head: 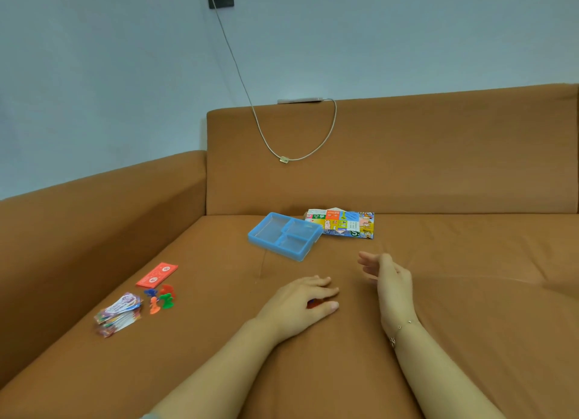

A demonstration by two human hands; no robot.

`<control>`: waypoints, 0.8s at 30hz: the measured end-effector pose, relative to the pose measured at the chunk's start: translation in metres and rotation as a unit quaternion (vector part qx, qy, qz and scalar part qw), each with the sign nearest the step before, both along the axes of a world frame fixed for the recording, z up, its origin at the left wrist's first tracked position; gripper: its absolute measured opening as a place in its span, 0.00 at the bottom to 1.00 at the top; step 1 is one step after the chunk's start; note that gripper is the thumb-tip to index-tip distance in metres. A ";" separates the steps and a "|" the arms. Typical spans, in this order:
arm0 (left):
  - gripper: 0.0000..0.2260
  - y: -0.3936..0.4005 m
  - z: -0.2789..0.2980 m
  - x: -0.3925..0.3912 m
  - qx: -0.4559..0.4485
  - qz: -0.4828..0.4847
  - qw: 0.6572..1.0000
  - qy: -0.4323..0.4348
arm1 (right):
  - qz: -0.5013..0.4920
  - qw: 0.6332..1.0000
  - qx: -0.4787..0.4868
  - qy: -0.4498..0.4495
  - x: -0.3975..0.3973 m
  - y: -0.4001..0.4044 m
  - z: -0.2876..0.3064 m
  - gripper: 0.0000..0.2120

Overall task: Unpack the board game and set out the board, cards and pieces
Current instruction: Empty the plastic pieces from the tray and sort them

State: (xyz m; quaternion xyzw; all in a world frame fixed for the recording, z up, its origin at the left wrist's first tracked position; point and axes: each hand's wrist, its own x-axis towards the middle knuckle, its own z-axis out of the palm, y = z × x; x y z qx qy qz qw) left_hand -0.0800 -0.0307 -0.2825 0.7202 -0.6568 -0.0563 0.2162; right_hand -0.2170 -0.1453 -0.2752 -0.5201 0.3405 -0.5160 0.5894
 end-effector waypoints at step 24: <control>0.12 0.086 -0.004 0.051 -0.089 0.096 0.987 -0.090 | 0.067 0.928 -0.211 0.299 0.000 0.032 -0.007 0.10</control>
